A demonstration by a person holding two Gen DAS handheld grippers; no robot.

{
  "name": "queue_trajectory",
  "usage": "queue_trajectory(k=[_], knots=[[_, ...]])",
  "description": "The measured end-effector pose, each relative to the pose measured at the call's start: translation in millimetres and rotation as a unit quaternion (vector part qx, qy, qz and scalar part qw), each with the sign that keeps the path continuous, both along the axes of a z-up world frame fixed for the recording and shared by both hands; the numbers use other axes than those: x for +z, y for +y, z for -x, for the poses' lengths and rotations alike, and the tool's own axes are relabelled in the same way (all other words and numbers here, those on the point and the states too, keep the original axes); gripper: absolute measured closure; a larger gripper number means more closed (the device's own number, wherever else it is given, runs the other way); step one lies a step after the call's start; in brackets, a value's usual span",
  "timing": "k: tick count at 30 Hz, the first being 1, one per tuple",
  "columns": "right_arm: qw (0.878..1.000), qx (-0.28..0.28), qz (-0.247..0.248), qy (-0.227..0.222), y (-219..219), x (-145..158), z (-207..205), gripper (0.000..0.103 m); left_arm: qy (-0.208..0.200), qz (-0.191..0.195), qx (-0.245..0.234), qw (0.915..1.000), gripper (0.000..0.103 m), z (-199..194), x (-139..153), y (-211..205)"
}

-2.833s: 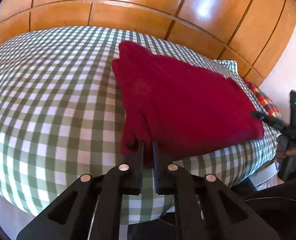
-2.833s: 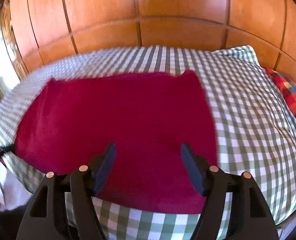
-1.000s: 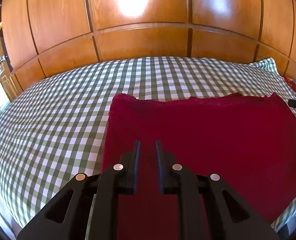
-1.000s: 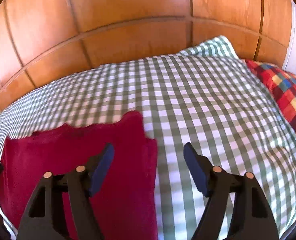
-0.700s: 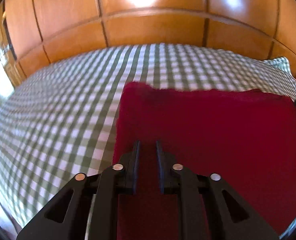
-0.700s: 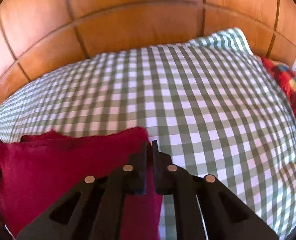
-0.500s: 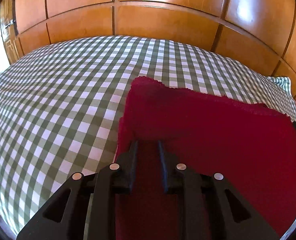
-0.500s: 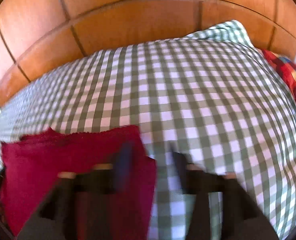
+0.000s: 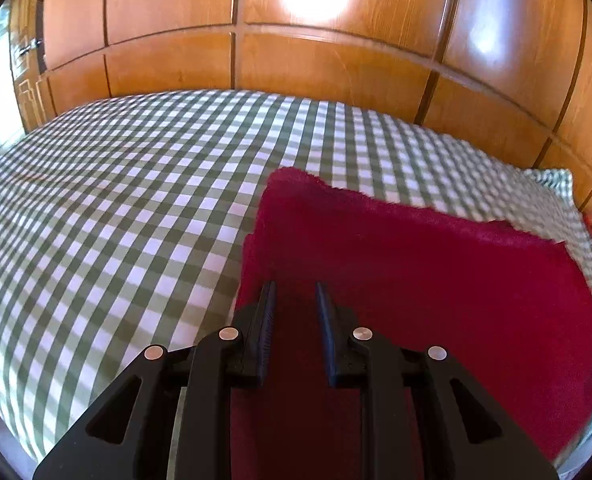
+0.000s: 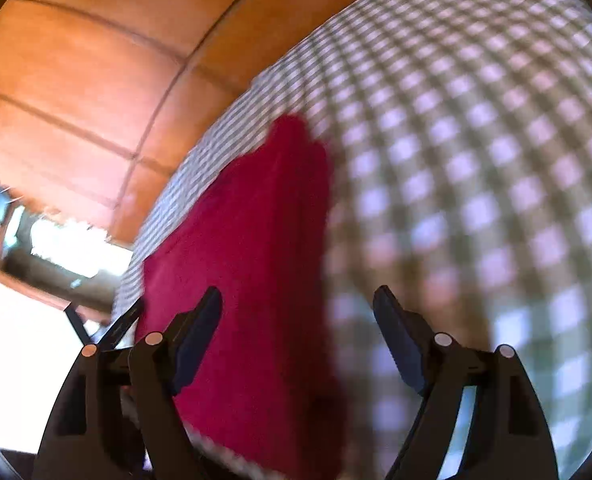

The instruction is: Fold small clothes

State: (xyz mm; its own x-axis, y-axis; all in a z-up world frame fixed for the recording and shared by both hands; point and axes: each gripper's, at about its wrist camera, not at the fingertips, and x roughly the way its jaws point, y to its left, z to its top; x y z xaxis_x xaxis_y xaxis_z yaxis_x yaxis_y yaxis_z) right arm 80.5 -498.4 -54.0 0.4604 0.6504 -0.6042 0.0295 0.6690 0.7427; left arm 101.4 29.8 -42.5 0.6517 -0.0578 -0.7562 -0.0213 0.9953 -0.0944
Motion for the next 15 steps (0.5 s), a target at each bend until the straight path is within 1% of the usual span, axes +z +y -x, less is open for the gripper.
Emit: queue_trajectory(k=[2, 3, 4, 5, 6, 7, 8, 9, 10, 11, 13, 15], knots=[[0.999, 0.04, 0.016, 0.002, 25, -2, 2, 0.027, -0.008, 0.029, -0.006, 0.9995, 0.083, 13, 8, -1], [0.999, 0.045, 0.028, 0.002, 33, -3, 2, 0.027, -0.011, 0.049, -0.019, 0.9985, 0.083, 21, 11, -3], [0.998, 0.048, 0.043, -0.002, 41, -2, 1, 0.027, -0.012, 0.06, -0.03, 0.9977, 0.083, 28, 13, -7], [0.998, 0.047, 0.047, -0.003, 46, -2, -1, 0.027, -0.012, 0.066, -0.041, 0.9969, 0.083, 34, 14, -11], [0.998, 0.045, 0.045, -0.002, 48, -2, -3, 0.029, -0.012, 0.076, -0.06, 0.9952, 0.083, 42, 15, -17], [0.998, 0.043, 0.048, -0.001, 51, -2, -4, 0.033, -0.013, 0.084, -0.076, 0.9934, 0.083, 47, 16, -24], [0.998, 0.043, 0.056, 0.0, 54, -2, -5, 0.045, -0.013, 0.087, -0.094, 0.9917, 0.083, 51, 16, -30], [0.997, 0.044, 0.058, 0.001, 57, -2, -7, 0.058, -0.011, 0.077, -0.11, 0.9908, 0.083, 54, 15, -38], [0.997, 0.046, 0.056, 0.002, 60, -1, -10, 0.062, -0.006, 0.066, -0.117, 0.9909, 0.083, 55, 12, -44], [0.997, 0.048, 0.061, -0.002, 65, 3, -10, 0.067, 0.002, 0.063, -0.122, 0.9905, 0.083, 53, 8, -48], [0.997, 0.047, 0.063, -0.008, 75, 11, -17, 0.069, 0.029, 0.06, -0.123, 0.9902, 0.083, 48, -4, -51], [0.997, 0.048, 0.061, -0.02, 87, 24, -25, 0.07, 0.04, 0.072, -0.121, 0.9893, 0.083, 43, -12, -48]])
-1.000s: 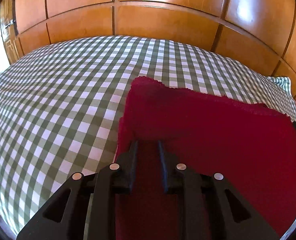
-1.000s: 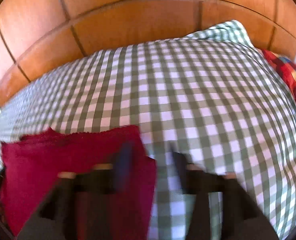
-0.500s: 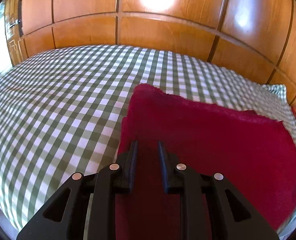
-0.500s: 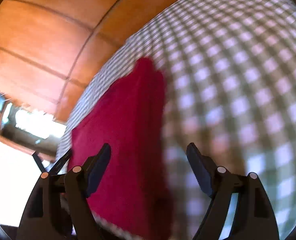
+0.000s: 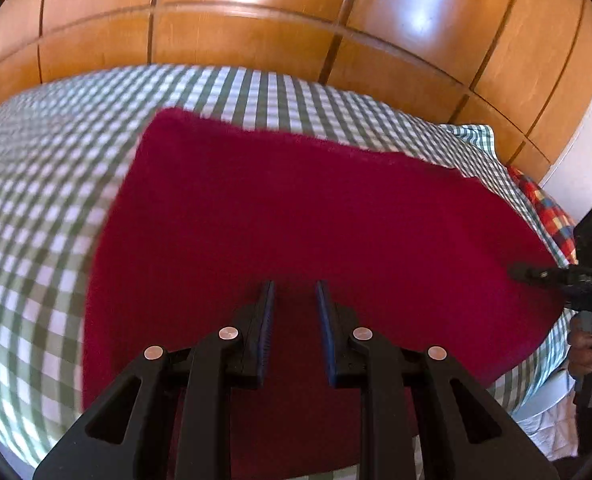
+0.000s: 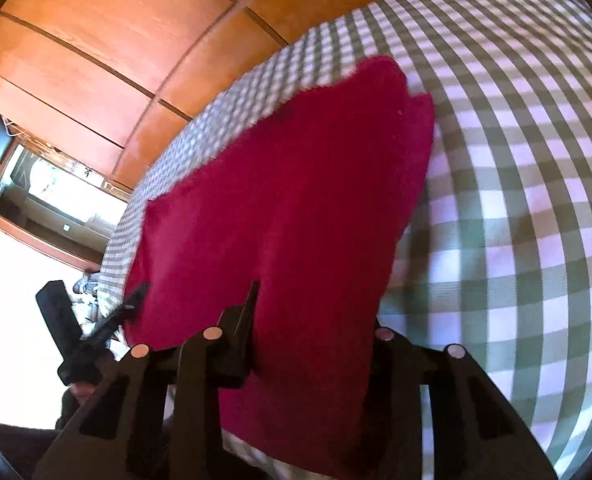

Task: Fold small clothes
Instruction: 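Lift the sweater with both grippers and fold it over toward the other gripper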

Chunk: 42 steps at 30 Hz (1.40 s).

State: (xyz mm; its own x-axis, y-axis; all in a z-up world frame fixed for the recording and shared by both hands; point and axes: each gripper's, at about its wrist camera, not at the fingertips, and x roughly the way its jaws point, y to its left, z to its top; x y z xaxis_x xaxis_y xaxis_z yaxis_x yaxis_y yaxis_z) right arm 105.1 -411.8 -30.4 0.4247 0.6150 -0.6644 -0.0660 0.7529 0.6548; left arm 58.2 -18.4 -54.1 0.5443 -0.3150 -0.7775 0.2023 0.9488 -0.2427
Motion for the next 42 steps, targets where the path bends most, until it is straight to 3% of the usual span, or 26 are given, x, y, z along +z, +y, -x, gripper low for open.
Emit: queue_trajectory(k=[8, 12, 15, 19, 24, 28, 32, 33, 35, 39, 42], knots=[[0.998, 0.034, -0.002, -0.052, 63, 69, -11, 0.073, 0.02, 0.033, -0.002, 0.9992, 0.083, -11, -7, 7], [0.995, 0.074, 0.017, -0.071, 126, 103, -28, 0.073, 0.019, 0.037, -0.008, 0.9991, 0.083, -9, -8, 8], [0.989, 0.119, 0.03, -0.087, 188, 119, -44, 0.074, 0.026, 0.063, -0.008, 0.9977, 0.083, -11, -8, 15], [0.977, 0.182, 0.077, -0.087, 276, 112, -67, 0.074, 0.034, 0.102, -0.009, 0.9942, 0.083, -11, -11, 26], [0.965, 0.225, 0.125, -0.053, 332, 77, -80, 0.073, 0.06, 0.129, -0.02, 0.9896, 0.083, -2, 0, 48], [0.956, 0.252, 0.136, -0.063, 349, 68, -69, 0.071, 0.06, 0.13, -0.01, 0.9897, 0.083, 16, 9, 87], [0.943, 0.302, 0.108, -0.085, 362, 65, -50, 0.044, 0.056, 0.141, 0.026, 0.9881, 0.083, 29, 15, 122], [0.941, 0.31, 0.092, -0.096, 363, 67, -45, 0.042, 0.052, 0.143, 0.039, 0.9876, 0.083, 32, 19, 129], [0.943, 0.307, 0.065, -0.11, 356, 73, -39, 0.041, 0.043, 0.144, 0.062, 0.9868, 0.083, 38, 25, 141], [0.955, 0.263, 0.034, -0.131, 300, 79, -21, 0.038, 0.027, 0.152, 0.1, 0.983, 0.083, 49, 38, 167], [0.962, 0.225, 0.073, -0.137, 260, 67, -6, 0.035, 0.01, 0.164, 0.11, 0.9803, 0.083, 54, 53, 177]])
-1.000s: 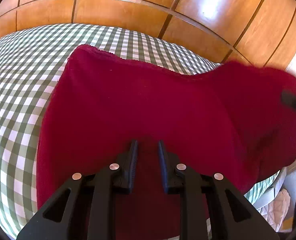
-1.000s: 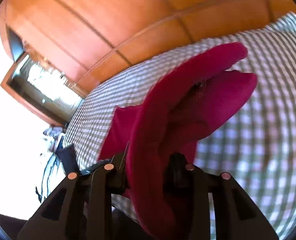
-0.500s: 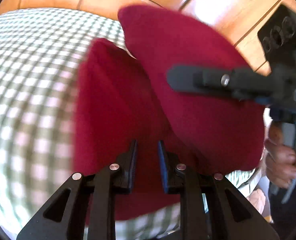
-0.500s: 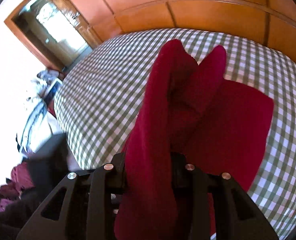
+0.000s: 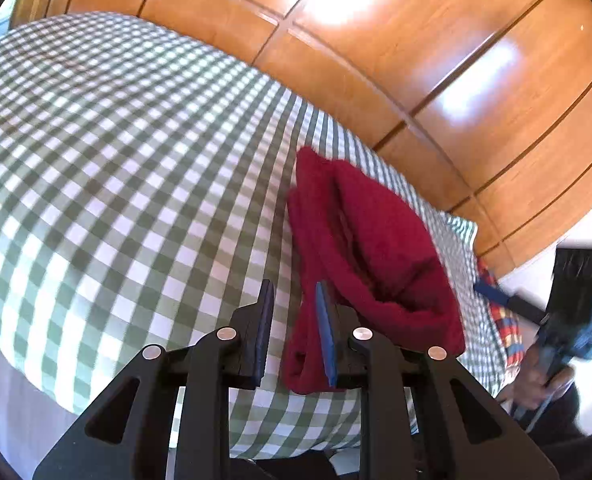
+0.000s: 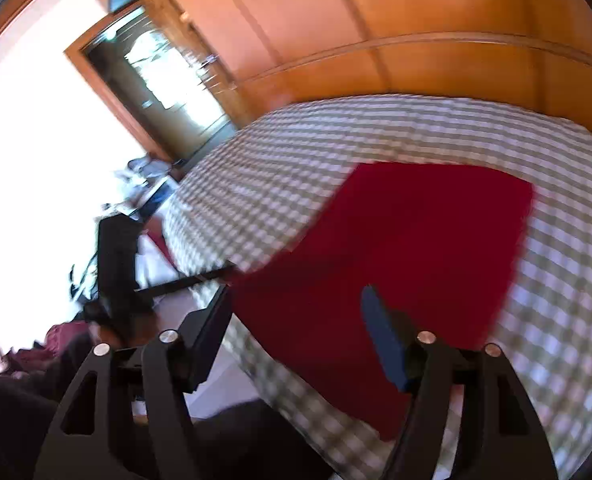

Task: Fold small clothes
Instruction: 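Lift the sweater with both grippers and fold it over toward the other gripper, then lower the folded red sweater onto the bed and open both grippers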

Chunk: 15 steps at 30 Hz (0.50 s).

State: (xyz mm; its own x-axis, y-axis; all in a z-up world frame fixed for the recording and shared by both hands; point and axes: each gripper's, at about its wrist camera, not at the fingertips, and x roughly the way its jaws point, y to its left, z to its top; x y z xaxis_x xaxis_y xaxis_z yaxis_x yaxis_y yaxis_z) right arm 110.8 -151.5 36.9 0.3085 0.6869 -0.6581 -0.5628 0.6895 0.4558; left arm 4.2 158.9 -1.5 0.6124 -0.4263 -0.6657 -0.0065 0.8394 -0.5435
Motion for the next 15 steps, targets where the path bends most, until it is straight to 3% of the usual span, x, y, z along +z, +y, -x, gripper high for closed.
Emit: queue_trajectory(k=[2, 4, 6, 9, 13, 14, 15], knots=[[0.999, -0.024, 0.042, -0.004, -19, -20, 15, 0.034, -0.01, 0.015, -0.005, 0.9998, 0.083, -1, 6, -1], [0.996, -0.036, 0.076, -0.005, -23, -39, 25, 0.034, -0.015, 0.052, -0.018, 0.9983, 0.053, -5, 15, -11], [0.993, -0.048, 0.109, -0.006, -23, -61, 34, 0.036, -0.022, 0.079, -0.033, 0.9961, 0.045, -9, 21, -25], [0.992, -0.056, 0.112, 0.013, -16, -83, 36, 0.04, -0.014, 0.075, -0.06, 0.9953, 0.045, -21, 23, -56], [0.993, -0.067, 0.088, 0.035, -12, -100, 29, 0.041, 0.009, 0.04, -0.081, 0.9959, 0.046, -34, 11, -85], [0.993, -0.068, 0.085, 0.035, -15, -99, 35, 0.042, 0.018, 0.035, -0.084, 0.9957, 0.049, -37, 7, -90], [0.993, -0.077, 0.085, 0.028, -10, -100, 30, 0.047, 0.021, 0.034, -0.088, 0.9953, 0.065, -39, 5, -94]])
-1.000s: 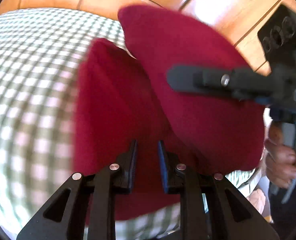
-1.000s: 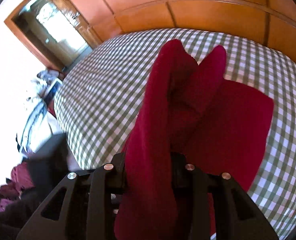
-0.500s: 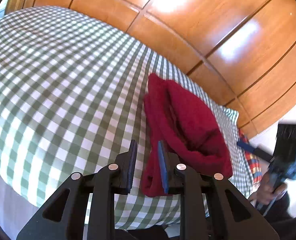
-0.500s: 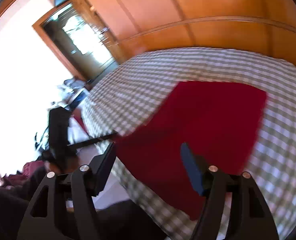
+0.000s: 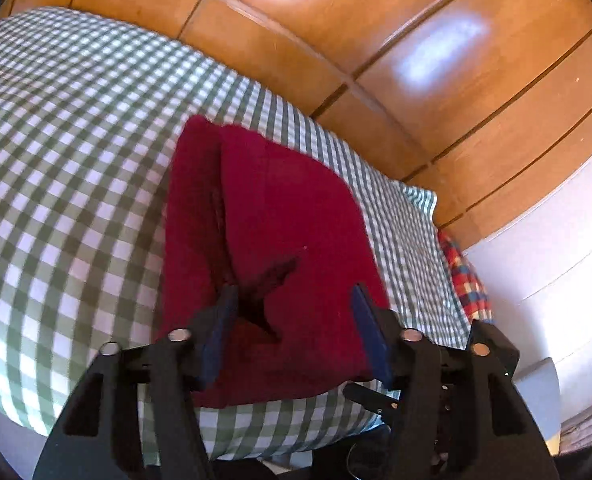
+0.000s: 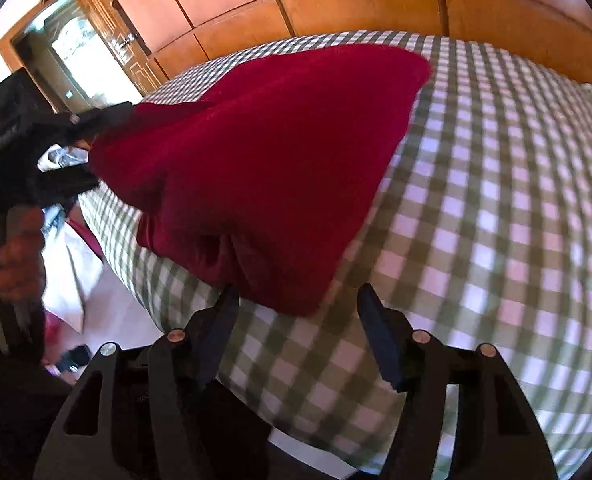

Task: Fold small clothes
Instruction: 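Lower the folded red sweater onto the bed and open both grippers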

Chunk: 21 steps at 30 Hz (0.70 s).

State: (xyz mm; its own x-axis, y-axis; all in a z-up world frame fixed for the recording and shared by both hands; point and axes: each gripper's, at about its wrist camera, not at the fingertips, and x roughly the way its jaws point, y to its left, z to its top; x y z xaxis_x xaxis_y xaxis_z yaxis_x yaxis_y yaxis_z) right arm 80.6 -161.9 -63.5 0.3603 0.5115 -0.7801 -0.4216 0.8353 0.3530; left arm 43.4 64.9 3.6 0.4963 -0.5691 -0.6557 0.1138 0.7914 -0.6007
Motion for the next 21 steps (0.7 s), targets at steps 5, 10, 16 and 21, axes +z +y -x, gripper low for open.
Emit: queue_trajectory(k=[5, 10, 16, 21], knots=[[0.999, -0.002, 0.034, -0.036, 0, 9, -3, 0.088, -0.023, 0.028, -0.001, 0.9993, 0.091, 8, 14, 1], [0.997, 0.018, 0.065, -0.037, -14, 0, 9, 0.09, 0.005, 0.025, 0.012, 0.9996, 0.097, 20, -13, 23], [0.996, 0.026, 0.066, -0.045, -12, -13, 5, 0.088, 0.02, 0.035, 0.013, 0.9991, 0.089, 40, -38, 26], [0.998, 0.027, 0.036, -0.034, -33, -1, 11, 0.063, -0.011, 0.075, 0.033, 0.9966, 0.057, 16, -14, 42]])
